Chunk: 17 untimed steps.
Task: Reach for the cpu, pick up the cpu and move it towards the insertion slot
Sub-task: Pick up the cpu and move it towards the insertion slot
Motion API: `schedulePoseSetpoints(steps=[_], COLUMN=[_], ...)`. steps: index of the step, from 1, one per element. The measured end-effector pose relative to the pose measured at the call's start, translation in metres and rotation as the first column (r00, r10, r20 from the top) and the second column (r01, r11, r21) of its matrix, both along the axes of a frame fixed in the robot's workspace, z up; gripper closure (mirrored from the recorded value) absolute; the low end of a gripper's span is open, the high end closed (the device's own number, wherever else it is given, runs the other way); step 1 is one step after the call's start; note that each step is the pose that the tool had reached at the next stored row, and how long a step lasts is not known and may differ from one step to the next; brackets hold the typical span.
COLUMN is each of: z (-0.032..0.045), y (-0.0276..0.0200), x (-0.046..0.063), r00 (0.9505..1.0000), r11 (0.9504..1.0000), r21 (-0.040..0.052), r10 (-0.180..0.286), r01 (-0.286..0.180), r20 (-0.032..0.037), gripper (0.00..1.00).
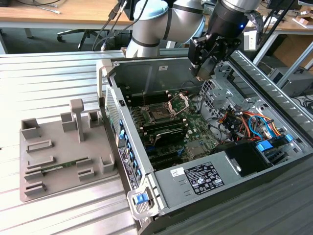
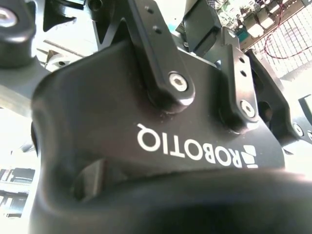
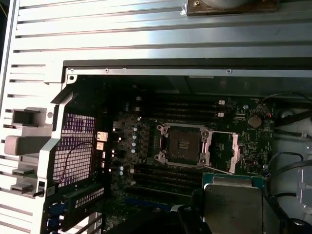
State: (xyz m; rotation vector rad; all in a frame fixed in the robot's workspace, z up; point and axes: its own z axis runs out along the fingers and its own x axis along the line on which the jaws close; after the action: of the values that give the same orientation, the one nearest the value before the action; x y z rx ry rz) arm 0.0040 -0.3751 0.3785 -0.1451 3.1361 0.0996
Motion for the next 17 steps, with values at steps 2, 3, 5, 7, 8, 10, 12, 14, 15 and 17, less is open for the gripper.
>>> schedulePoseSetpoints(steps=[2,3,5,7,8,10,12,14,15,17], z=[-0.0017,-0.0025,-0.0042,-0.0048,-0.0053,-0.0064,-0.0072,-0.0080,-0.0084,-0.0094], y=[0.0006,0.0009,0.0018,0.0023,0.0026,0.0033,0.0037,0.0042,0.0044,0.0048], x=[-0.0013,-0.0014,-0.0015,-0.0015,-0.0015,-0.0015,-0.0015,-0.0015,-0.0015,-0.0015], r00=[1.0000,1.0000,1.0000,1.0000,1.0000,1.0000,1.0000,1.0000,1.0000,1.0000], r11=[1.0000,1.0000,1.0000,1.0000,1.0000,1.0000,1.0000,1.0000,1.0000,1.0000], r21=[-0.0001,-0.0001,-0.0001,-0.0003,-0.0002,-0.0001,-0.0001,-0.0001,-0.0001,-0.0001], r10=[0.000,0.000,0.000,0.000,0.000,0.000,0.000,0.000,0.000,0.000], r01=[0.000,0.000,0.000,0.000,0.000,0.000,0.000,0.000,0.000,0.000], r20=[-0.0001,-0.0001,0.0000,-0.0001,-0.0001,-0.0001,-0.0001,-0.0001,-0.0001,-0.0001], gripper=[0.46,0.46,0.46,0.46,0.46,0.46,0.46,0.46,0.46,0.46])
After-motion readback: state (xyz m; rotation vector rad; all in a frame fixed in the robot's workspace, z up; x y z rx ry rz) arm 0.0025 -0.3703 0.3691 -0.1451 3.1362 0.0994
